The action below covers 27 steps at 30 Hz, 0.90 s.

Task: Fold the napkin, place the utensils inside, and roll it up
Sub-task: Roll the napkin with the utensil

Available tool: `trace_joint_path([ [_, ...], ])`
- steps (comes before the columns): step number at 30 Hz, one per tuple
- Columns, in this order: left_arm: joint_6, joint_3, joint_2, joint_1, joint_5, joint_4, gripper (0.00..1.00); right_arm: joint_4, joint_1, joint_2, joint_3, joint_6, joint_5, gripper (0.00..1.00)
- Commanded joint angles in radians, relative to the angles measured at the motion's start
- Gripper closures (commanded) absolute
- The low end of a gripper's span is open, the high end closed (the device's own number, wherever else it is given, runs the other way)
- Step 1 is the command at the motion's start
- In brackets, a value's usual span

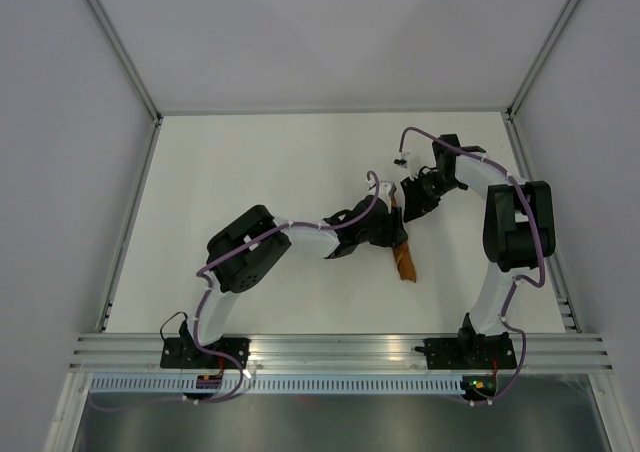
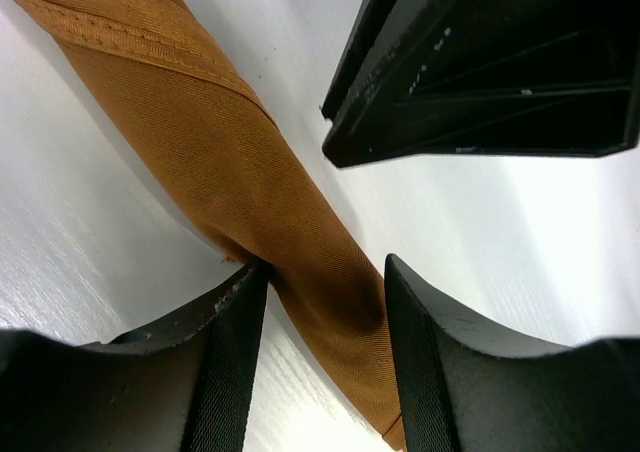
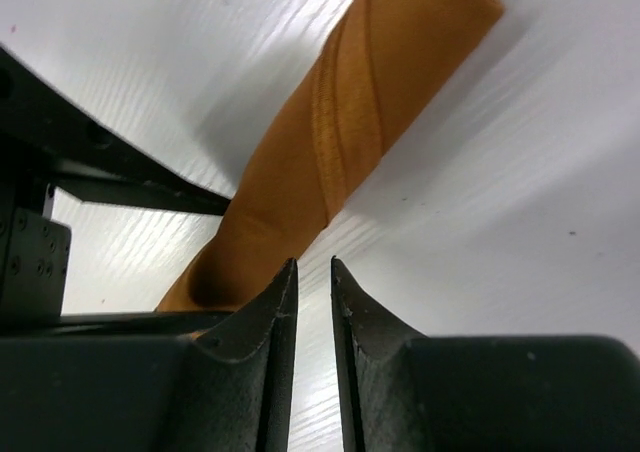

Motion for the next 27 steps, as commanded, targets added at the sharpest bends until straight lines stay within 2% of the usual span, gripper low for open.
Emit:
trace_joint_path([
  [1, 0.066, -0.040, -0.026, -0.002, 0.015, -0.037, 0.43, -0.084, -0.004, 0.000, 0.027, -0.060, -0.100, 0.75],
  [5, 0.083, -0.059, -0.044, -0.002, 0.020, -0.008, 0.41, -0.131, -0.004, 0.023, 0.039, -0.107, -0.151, 0.76],
  [6, 0.086, -0.062, -0.046, -0.002, 0.018, -0.003, 0.37, -0.133, -0.003, 0.022, 0.041, -0.115, -0.151, 0.76],
  [24, 0.153, -0.076, -0.081, -0.002, 0.074, 0.026, 0.34, -0.230, -0.003, 0.111, 0.096, -0.182, -0.229, 0.76],
  [25, 0.155, -0.074, -0.081, -0.003, 0.080, 0.026, 0.30, -0.230, -0.003, 0.120, 0.098, -0.182, -0.229, 0.77],
  [26, 0.161, -0.075, -0.082, -0.003, 0.080, 0.025, 0.01, -0.224, -0.003, 0.123, 0.098, -0.181, -0.226, 0.77],
  [27, 0.165, -0.076, -0.086, -0.003, 0.080, 0.026, 0.00, -0.220, -0.003, 0.128, 0.098, -0.176, -0.225, 0.77],
])
